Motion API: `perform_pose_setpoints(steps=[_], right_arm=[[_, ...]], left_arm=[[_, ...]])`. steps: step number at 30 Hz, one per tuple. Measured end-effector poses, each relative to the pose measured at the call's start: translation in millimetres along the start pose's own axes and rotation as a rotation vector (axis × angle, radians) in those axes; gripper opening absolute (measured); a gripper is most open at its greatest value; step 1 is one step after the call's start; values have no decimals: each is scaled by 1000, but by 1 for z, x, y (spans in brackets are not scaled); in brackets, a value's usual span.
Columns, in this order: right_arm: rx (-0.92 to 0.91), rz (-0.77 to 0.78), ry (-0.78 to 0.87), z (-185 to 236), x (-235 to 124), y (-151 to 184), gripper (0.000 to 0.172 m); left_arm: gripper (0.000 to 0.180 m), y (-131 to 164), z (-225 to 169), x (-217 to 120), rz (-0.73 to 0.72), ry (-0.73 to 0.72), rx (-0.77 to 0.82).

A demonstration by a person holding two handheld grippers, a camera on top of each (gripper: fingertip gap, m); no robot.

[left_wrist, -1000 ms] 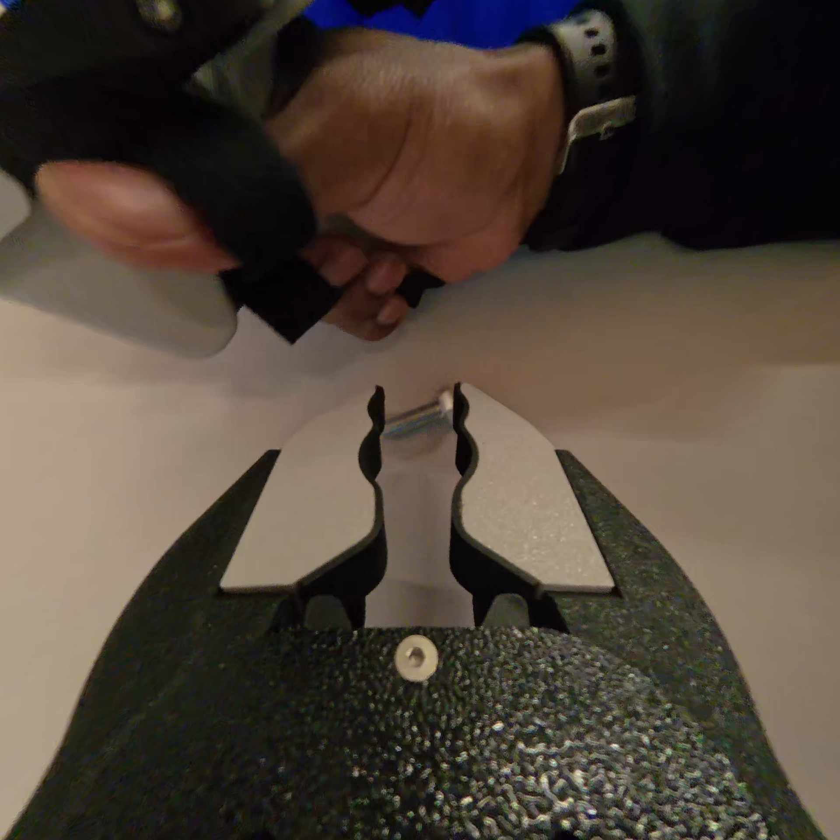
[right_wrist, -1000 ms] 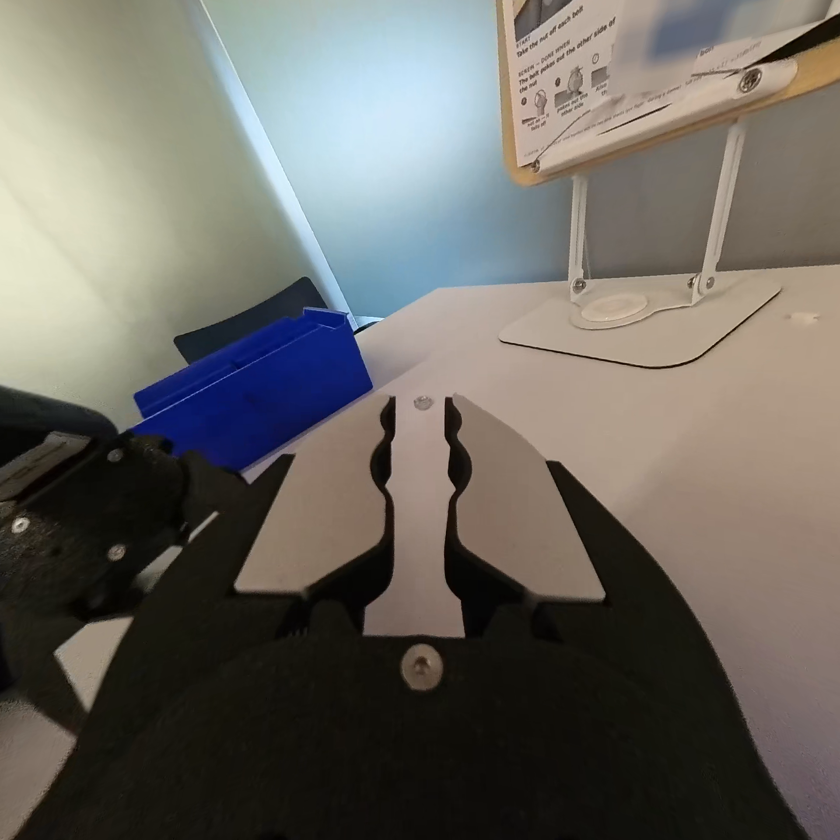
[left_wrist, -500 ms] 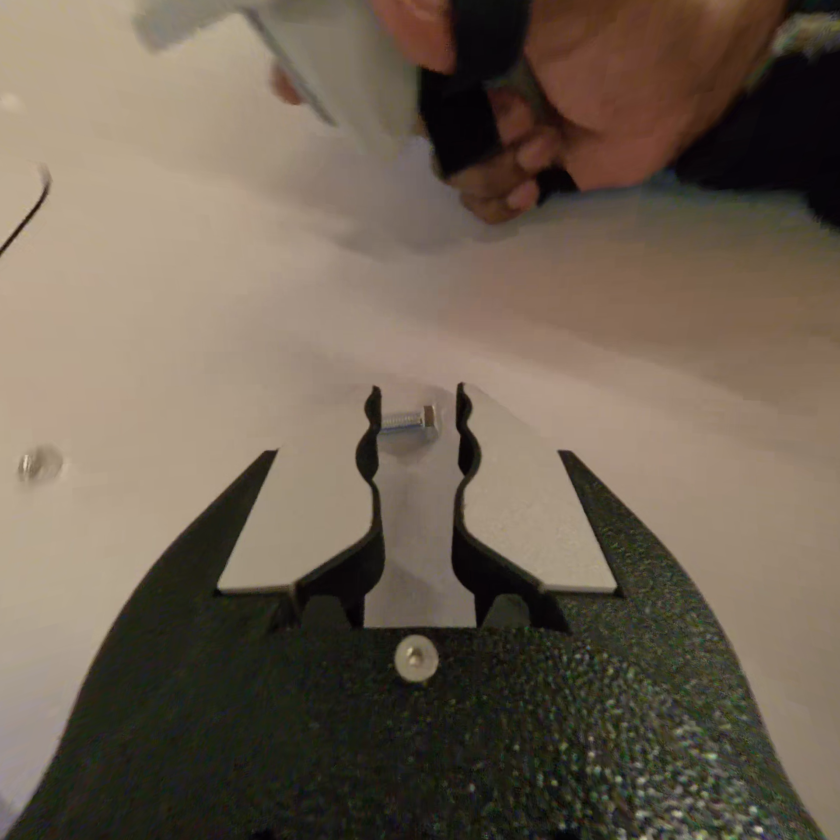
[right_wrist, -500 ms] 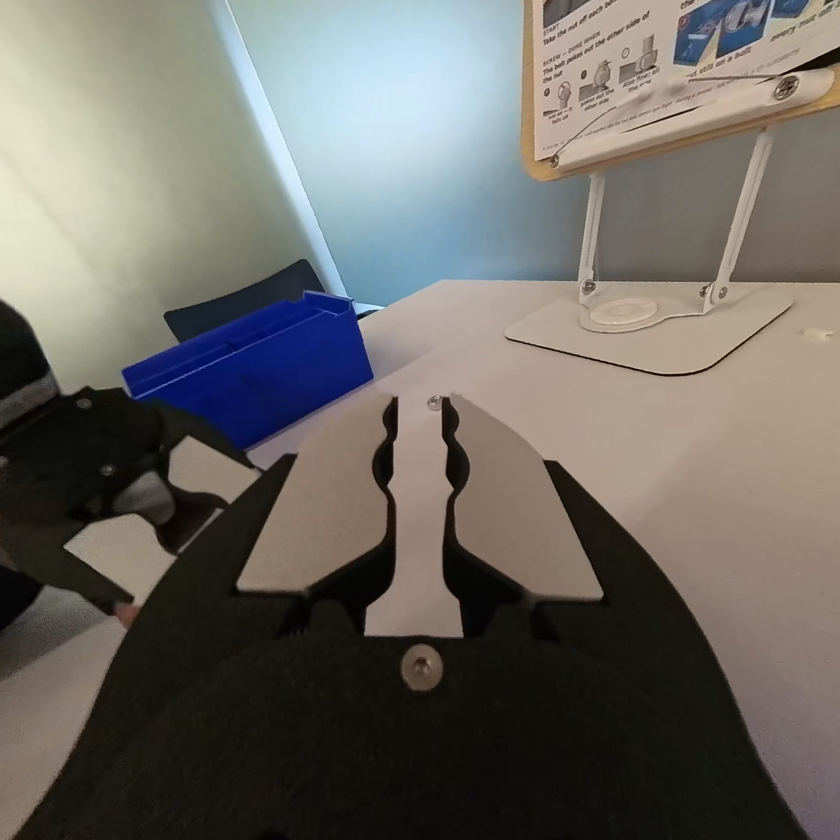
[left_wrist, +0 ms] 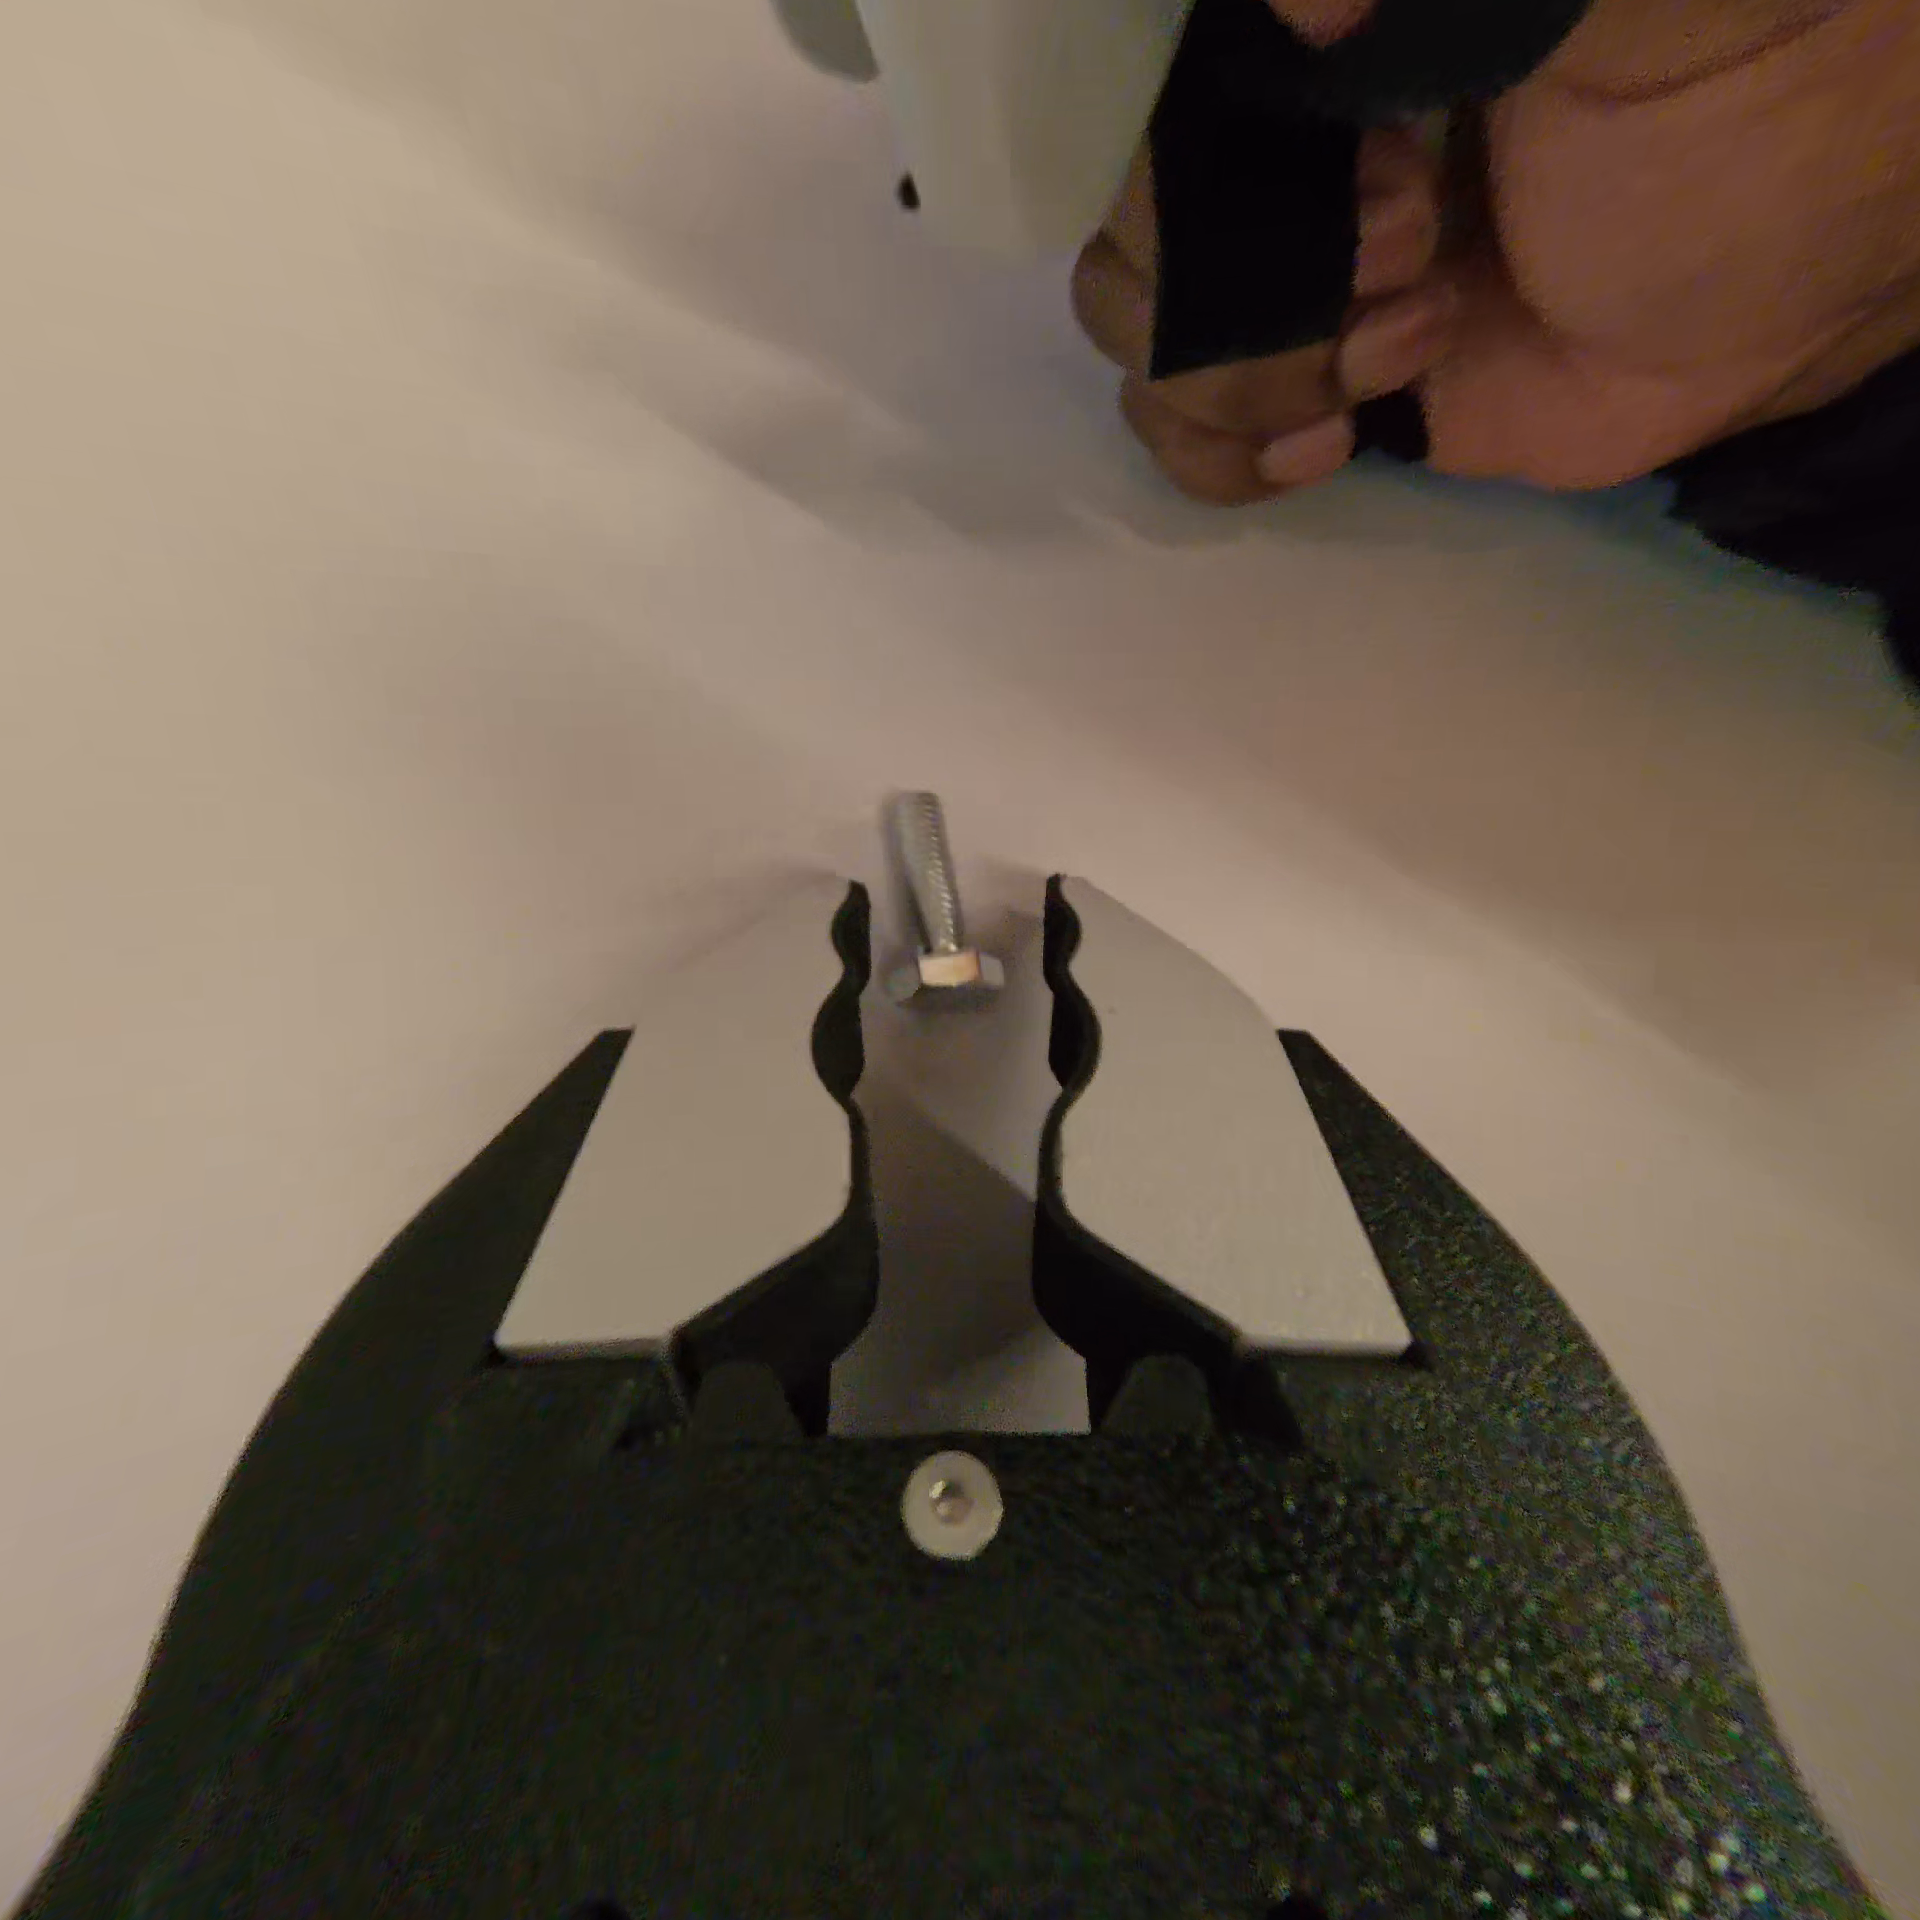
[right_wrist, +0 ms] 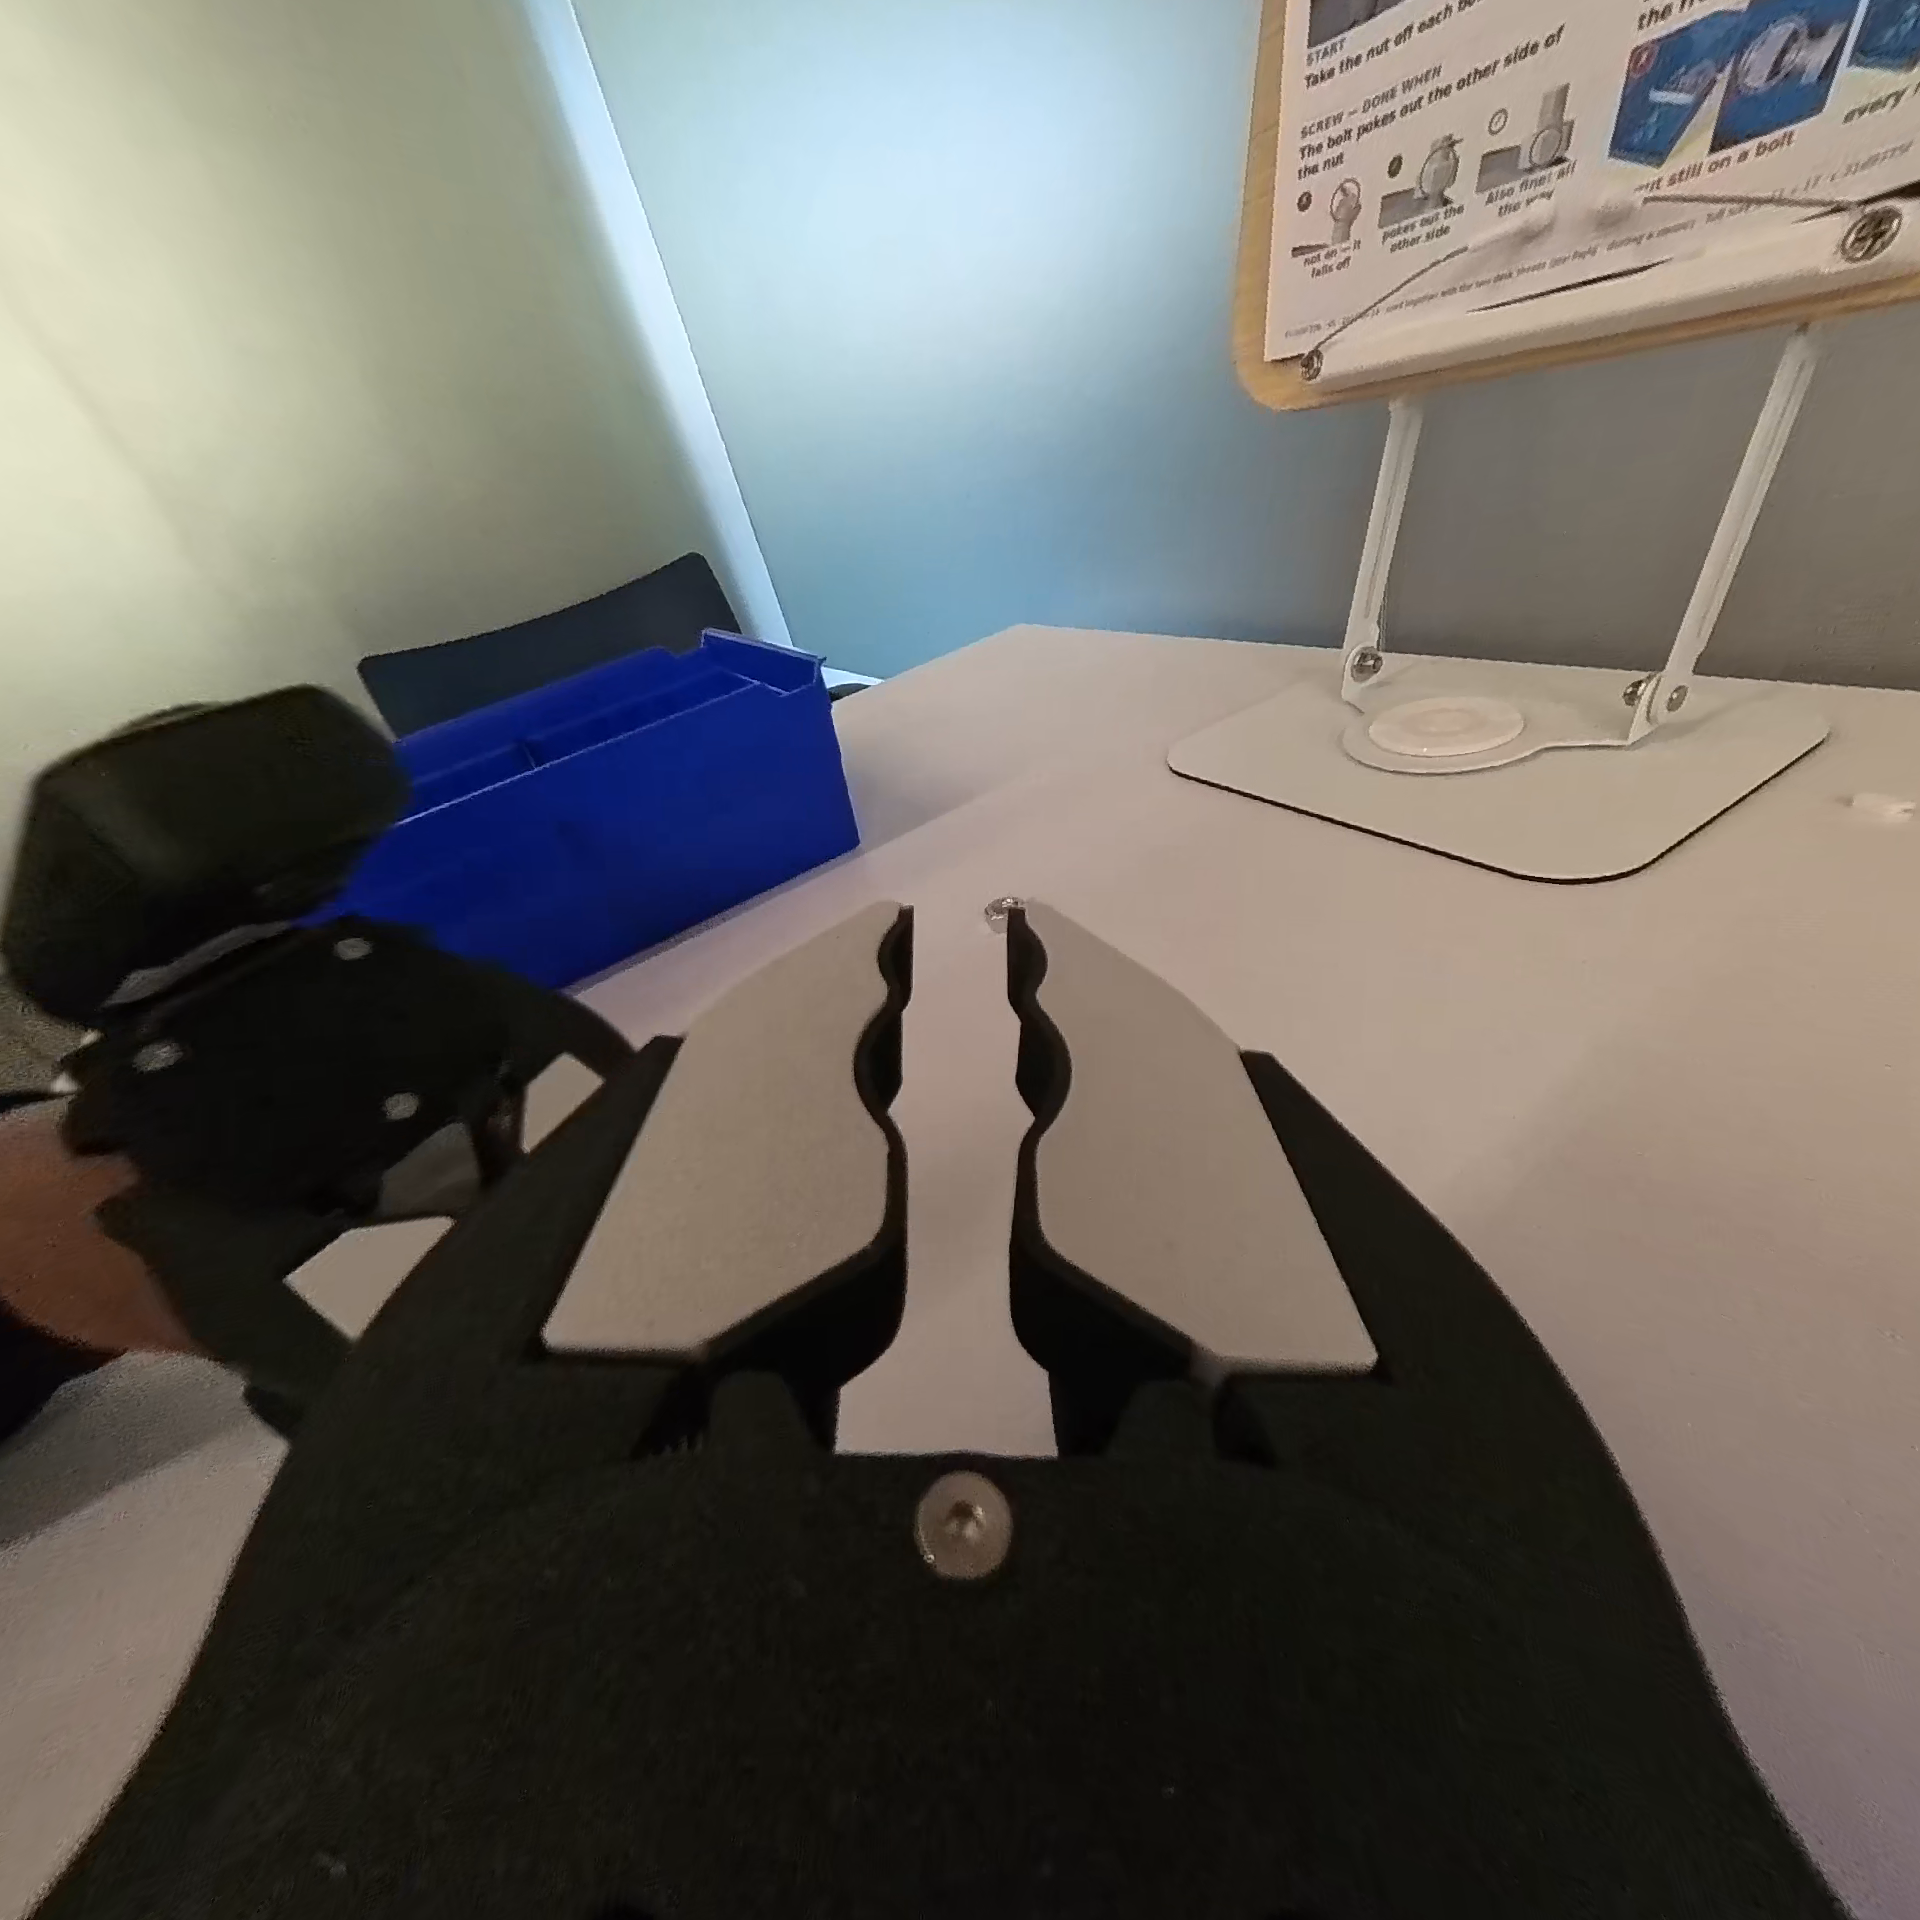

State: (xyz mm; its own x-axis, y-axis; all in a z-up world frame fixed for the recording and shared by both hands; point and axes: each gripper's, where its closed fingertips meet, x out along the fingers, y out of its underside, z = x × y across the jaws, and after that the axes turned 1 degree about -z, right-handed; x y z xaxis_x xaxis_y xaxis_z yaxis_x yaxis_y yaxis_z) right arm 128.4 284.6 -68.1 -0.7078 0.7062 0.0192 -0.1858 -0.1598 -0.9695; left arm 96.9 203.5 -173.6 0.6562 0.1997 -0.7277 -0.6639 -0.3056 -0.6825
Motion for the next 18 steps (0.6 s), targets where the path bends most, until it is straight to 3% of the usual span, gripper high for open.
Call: perform_pose_setpoints(steps=[3,10,18], right_arm=[[-7,-4,3,-1,-1,-2,17],[10,-7,4,-5,-2,-1,16],[-17,13,-7,-1,1,3,17]], left_arm=[[31,-2,0,1,31,85,10],[28,7,2,-4,0,-49,92],[19,7,6,-4,-4,-75,149]])
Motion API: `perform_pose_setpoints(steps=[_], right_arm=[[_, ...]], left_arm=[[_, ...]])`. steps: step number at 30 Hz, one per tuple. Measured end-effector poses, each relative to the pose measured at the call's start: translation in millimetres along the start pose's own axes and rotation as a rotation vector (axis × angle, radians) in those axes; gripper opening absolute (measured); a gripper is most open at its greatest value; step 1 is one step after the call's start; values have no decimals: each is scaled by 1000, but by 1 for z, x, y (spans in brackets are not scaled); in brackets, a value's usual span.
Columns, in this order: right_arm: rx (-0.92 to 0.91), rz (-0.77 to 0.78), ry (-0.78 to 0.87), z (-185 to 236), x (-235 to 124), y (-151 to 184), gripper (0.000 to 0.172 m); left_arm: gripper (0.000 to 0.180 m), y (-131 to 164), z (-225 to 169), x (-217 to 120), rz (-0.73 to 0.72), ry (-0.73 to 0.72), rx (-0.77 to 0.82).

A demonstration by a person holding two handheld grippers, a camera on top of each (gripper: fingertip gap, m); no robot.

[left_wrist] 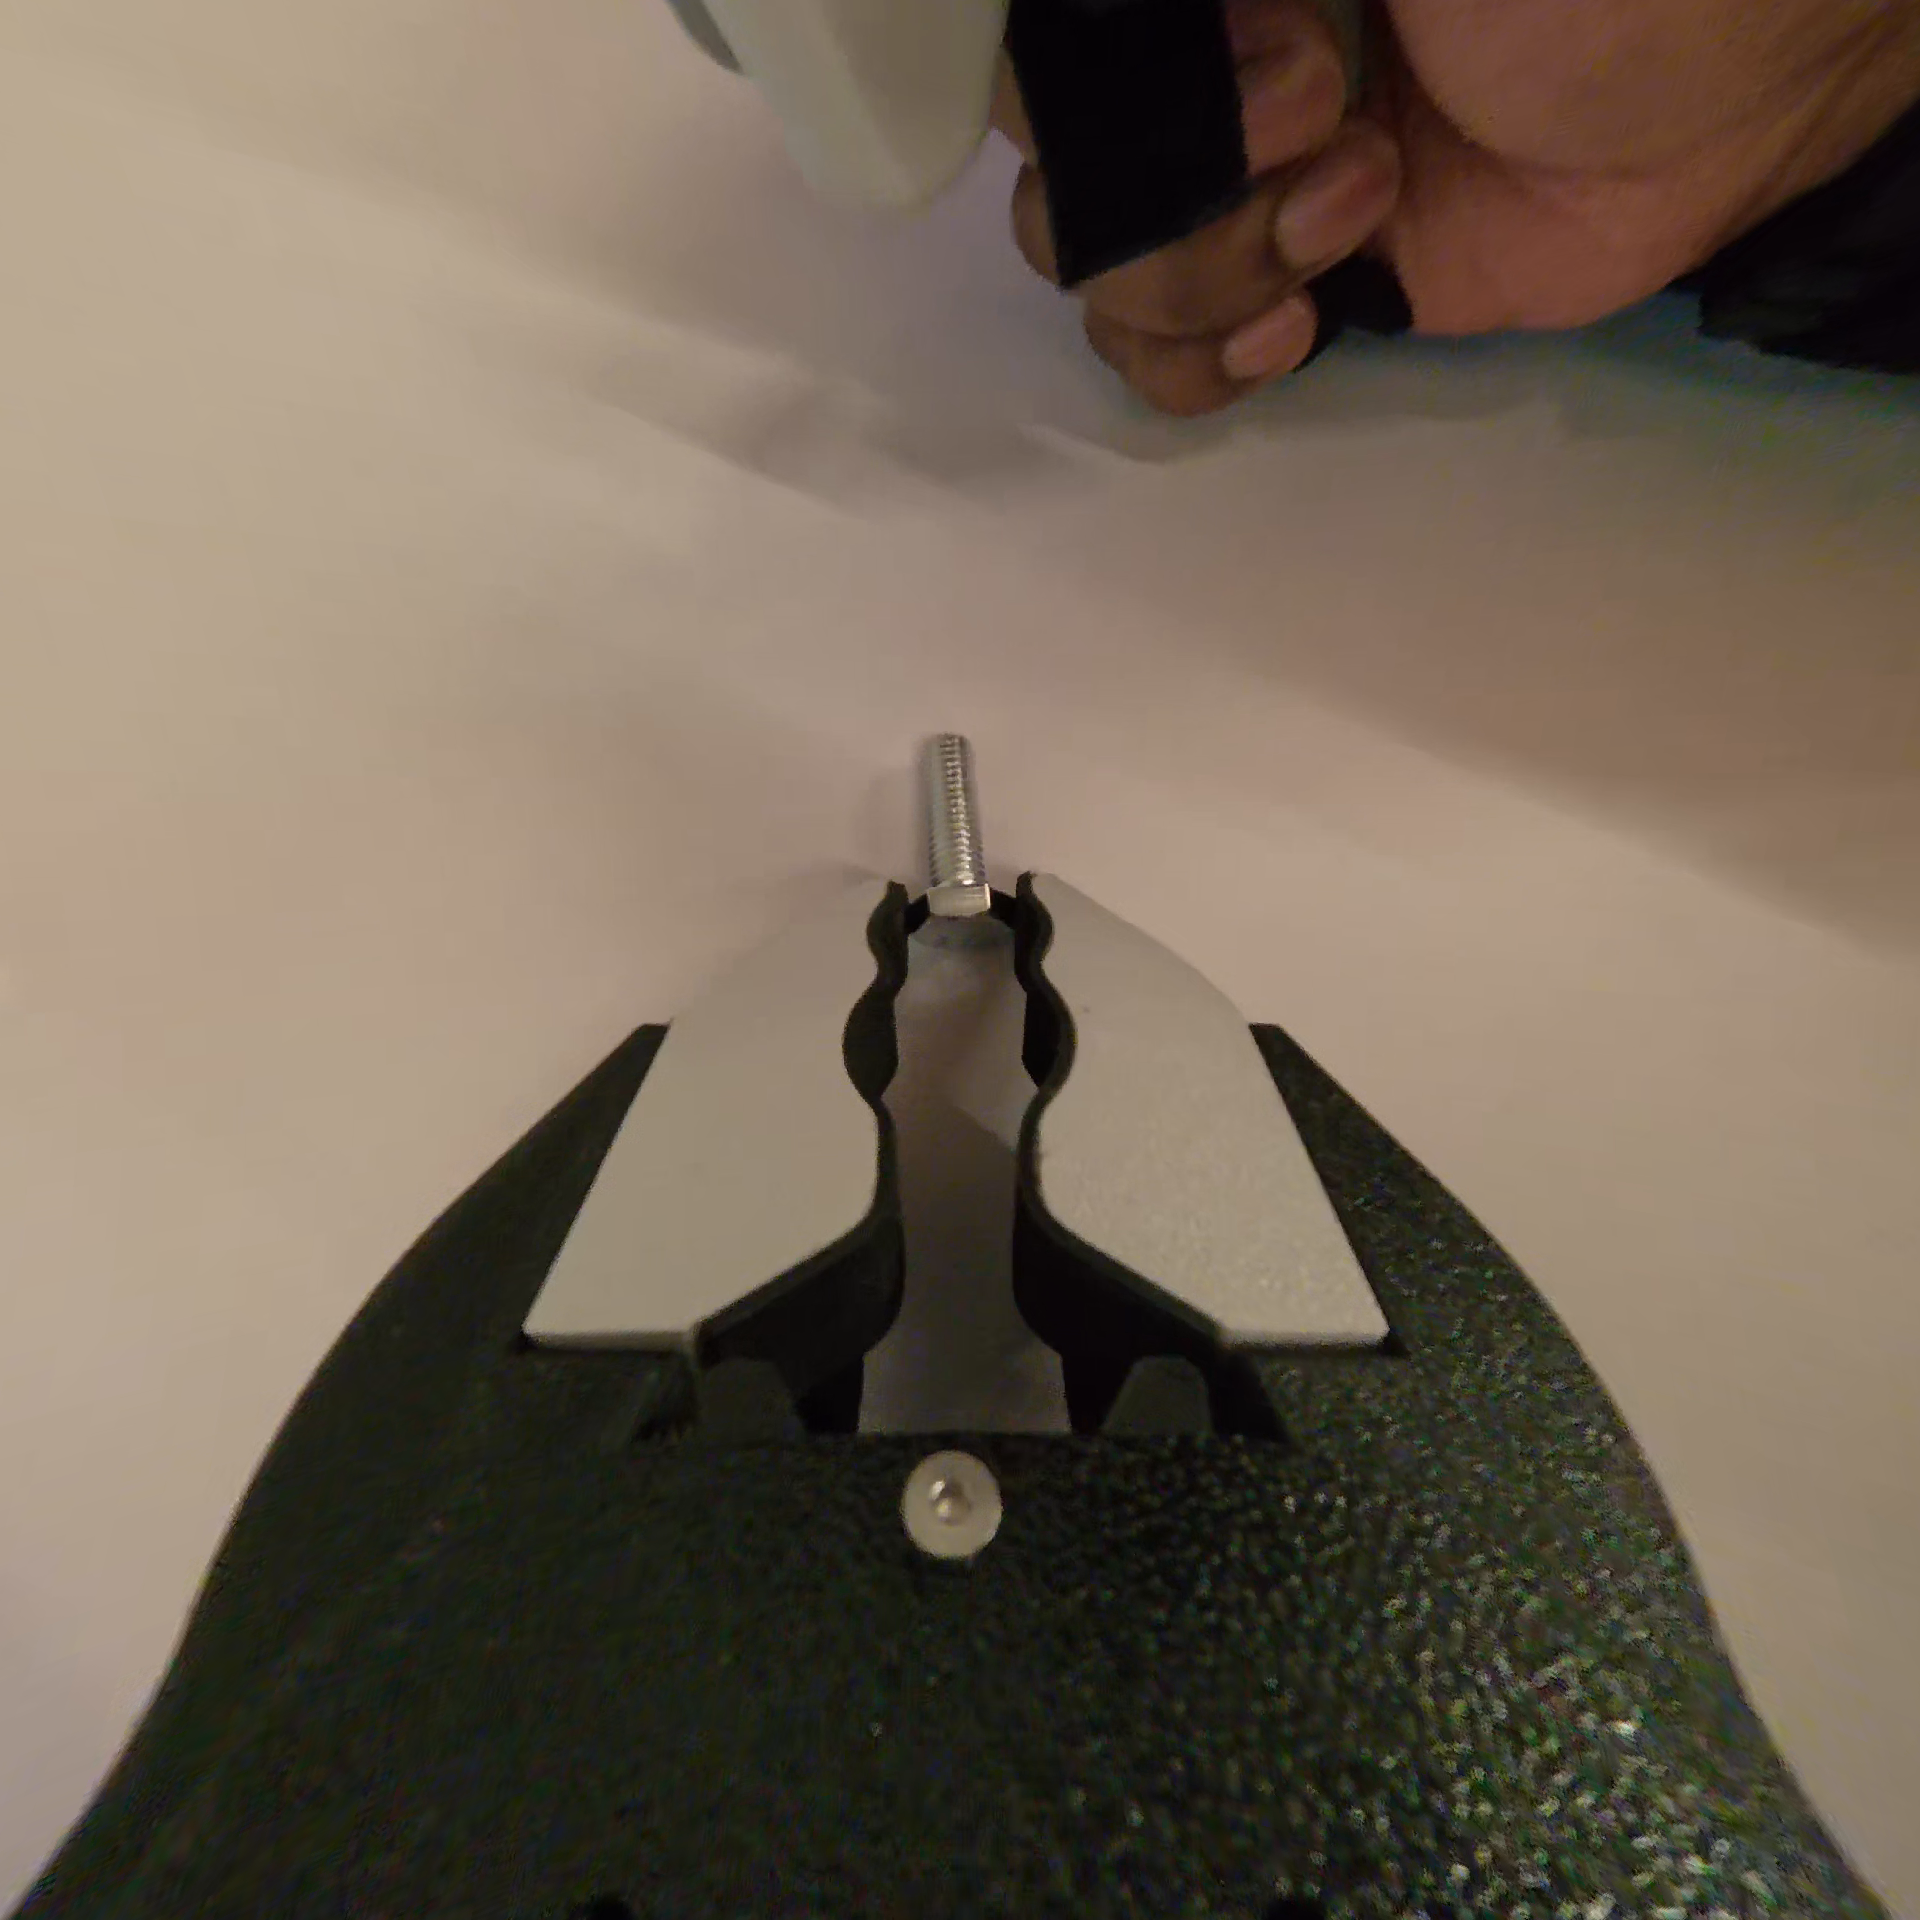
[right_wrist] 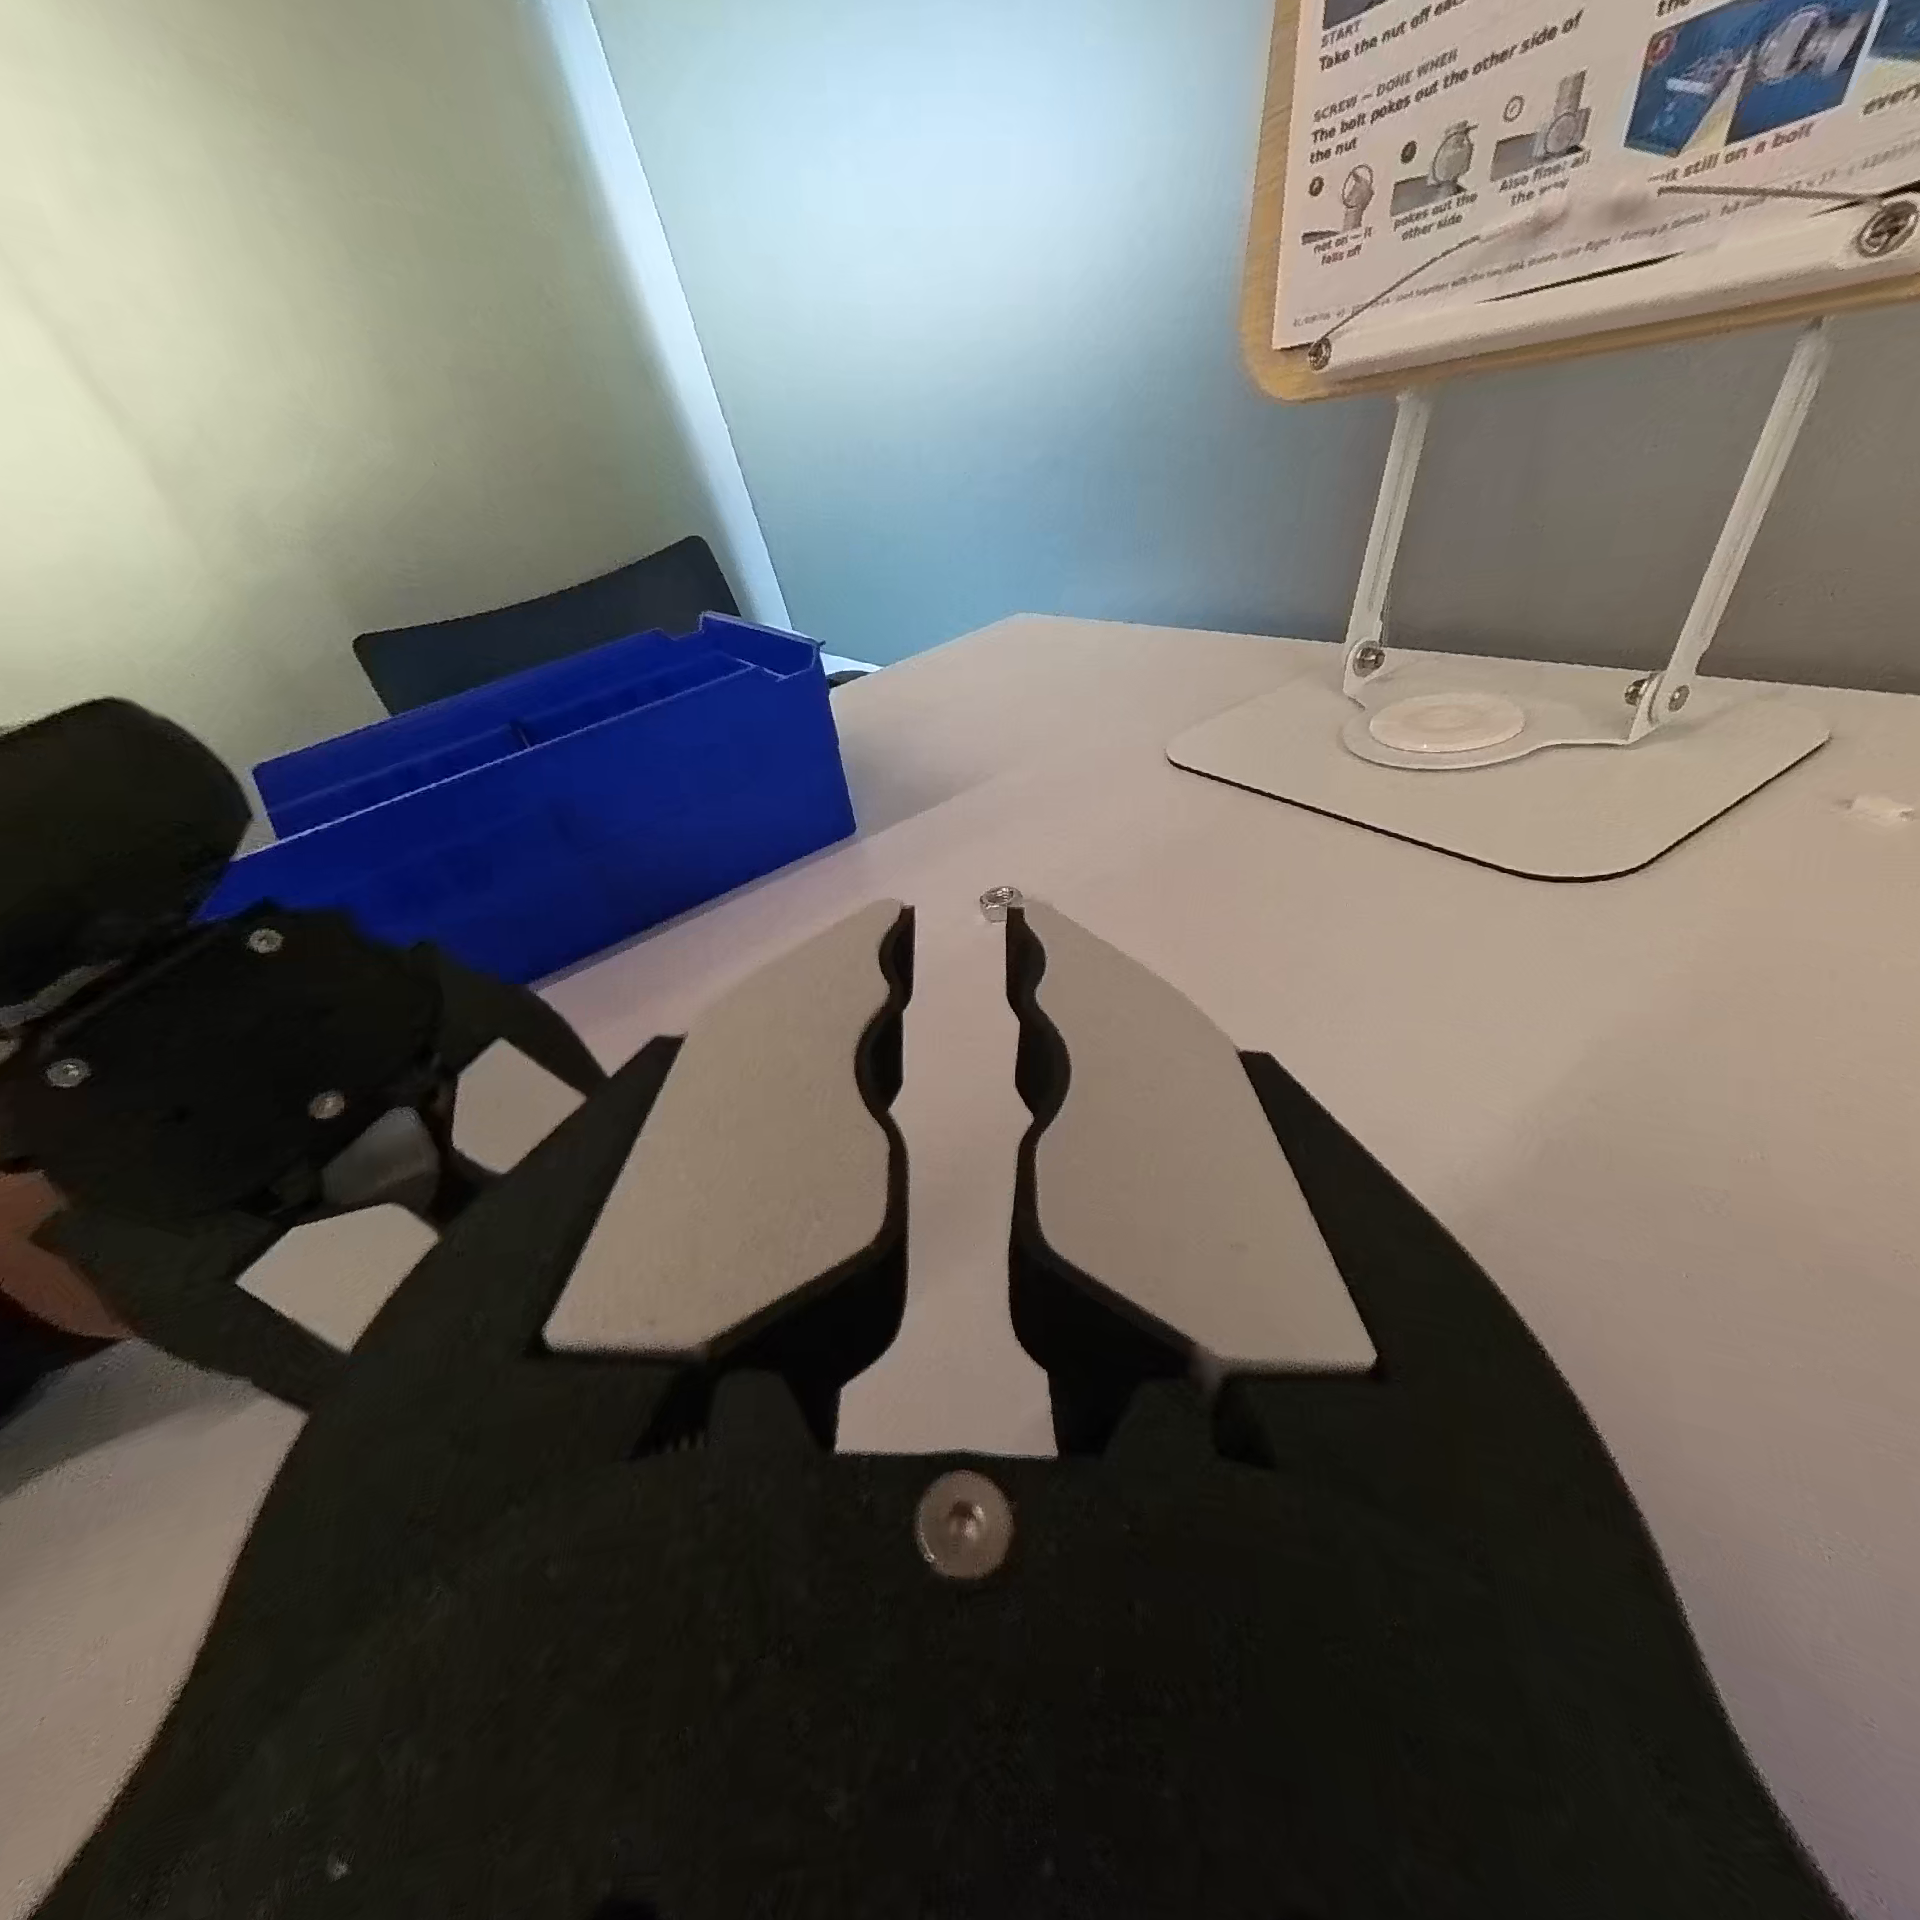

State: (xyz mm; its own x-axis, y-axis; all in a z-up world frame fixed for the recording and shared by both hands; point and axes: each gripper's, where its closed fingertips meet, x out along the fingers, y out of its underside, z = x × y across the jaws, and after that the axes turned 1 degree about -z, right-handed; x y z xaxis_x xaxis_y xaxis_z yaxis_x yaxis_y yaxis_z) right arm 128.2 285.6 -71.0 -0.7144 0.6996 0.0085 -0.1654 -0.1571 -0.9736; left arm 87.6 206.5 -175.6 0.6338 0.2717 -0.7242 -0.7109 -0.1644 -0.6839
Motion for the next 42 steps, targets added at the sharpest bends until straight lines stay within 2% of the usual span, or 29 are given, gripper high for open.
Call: perform_pose_setpoints(steps=[2,5,7,11,13,17,24,27,39,42], right_arm=[[-8,3,-3,0,0,1,17],[-45,17,-33,4,0,4,17],[-102,51,-64,7,5,10,17],[-252,219,-115,8,29,29,21],[-308,313,-143,9,46,41,20],[-413,499,-202,1,85,71,22],[-404,580,-393,-8,141,79,26],[-378,661,-427,-13,150,88,28],[-401,812,-316,-20,163,110,37],[-389,813,-303,-19,166,110,23]], left_arm=[[19,-6,13,-3,-54,-56,22],[19,-26,46,-20,-236,-156,-8],[19,-40,79,-42,-376,-283,-7],[19,-54,133,-84,-578,-510,29],[19,-51,147,-91,-613,-575,32],[19,-40,151,-98,-691,-567,-25],[19,-21,158,-107,-727,-524,-157],[19,-19,162,-105,-714,-520,-176],[19,-19,164,-98,-684,-499,-182],[19,-19,165,-98,-686,-499,-185]])
